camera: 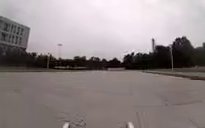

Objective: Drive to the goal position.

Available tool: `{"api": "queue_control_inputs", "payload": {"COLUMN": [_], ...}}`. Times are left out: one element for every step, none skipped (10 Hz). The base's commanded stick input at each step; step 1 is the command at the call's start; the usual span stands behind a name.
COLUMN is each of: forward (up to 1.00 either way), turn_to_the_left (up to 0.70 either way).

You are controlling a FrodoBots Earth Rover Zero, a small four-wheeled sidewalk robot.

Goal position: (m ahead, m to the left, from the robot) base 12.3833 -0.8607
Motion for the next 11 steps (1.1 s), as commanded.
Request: {"api": "queue_control_inputs", "payload": {"forward": [0.85, 0.85, 0.85, 0.85, 0.85, 0.85, 0.85, 0.85, 0.85, 0.85, 0.85], "turn_to_the_left": [0.0, 0.0, 0.0, 0.0, 0.0, 0.0, 0.0, 0.0, 0.0, 0.0, 0.0]}}
